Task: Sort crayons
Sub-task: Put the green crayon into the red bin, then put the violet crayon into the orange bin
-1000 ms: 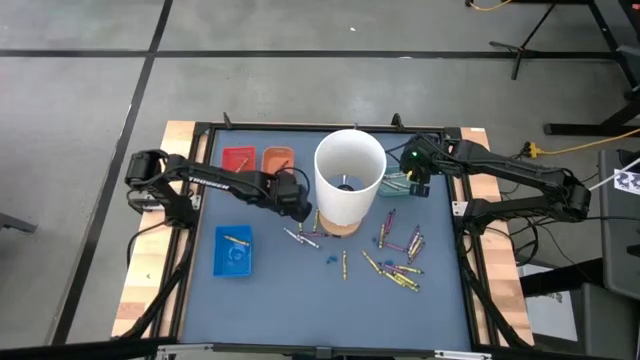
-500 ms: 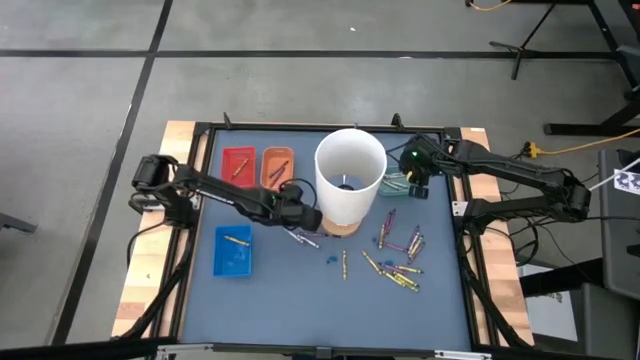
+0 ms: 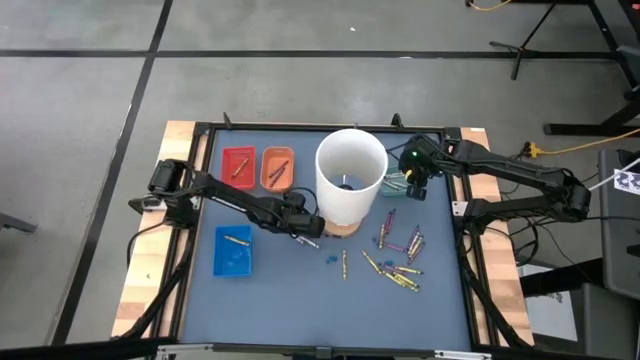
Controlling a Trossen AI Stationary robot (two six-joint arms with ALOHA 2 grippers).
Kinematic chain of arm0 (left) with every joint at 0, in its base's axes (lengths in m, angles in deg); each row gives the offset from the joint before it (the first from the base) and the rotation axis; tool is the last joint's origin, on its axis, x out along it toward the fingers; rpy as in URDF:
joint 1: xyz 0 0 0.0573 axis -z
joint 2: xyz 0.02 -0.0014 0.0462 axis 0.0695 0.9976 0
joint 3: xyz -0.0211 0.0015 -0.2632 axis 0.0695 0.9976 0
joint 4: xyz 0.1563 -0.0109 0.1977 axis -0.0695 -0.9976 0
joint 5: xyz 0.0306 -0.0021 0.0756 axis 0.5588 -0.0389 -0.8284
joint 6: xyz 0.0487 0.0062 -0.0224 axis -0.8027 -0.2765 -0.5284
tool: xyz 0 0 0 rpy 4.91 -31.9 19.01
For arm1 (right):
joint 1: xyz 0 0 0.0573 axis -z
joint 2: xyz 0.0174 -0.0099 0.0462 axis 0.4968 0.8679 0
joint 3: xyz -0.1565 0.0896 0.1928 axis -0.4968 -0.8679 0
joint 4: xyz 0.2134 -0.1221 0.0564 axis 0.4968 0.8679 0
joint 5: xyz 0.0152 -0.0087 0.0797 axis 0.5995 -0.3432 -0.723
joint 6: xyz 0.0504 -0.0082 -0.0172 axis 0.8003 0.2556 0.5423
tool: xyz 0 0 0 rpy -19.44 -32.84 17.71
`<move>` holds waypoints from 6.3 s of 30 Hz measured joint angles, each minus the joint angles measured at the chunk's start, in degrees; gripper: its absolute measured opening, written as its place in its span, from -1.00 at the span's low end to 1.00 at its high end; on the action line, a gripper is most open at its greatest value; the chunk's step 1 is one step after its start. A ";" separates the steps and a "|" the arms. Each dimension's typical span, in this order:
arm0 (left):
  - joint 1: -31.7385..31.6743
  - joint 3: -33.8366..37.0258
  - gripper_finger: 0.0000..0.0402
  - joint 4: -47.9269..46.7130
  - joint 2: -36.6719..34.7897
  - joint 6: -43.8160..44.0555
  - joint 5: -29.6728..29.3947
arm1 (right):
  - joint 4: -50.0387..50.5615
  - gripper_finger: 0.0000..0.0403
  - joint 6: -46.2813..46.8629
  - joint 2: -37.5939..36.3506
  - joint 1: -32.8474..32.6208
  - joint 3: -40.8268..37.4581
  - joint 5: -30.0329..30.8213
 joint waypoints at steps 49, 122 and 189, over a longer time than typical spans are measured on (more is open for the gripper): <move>0.22 -0.11 -0.87 -2.73 5.20 0.00 -4.00 | -0.08 -0.27 -0.04 0.02 0.02 0.00 0.01; -27.68 0.00 -0.78 -43.04 -19.23 -24.69 -15.19 | 5.83 -0.27 3.82 -0.04 0.00 0.00 -6.29; -31.30 -0.02 -0.54 -41.86 -19.28 -25.86 -15.59 | -11.97 -0.27 68.37 -10.14 -56.55 -16.14 1.69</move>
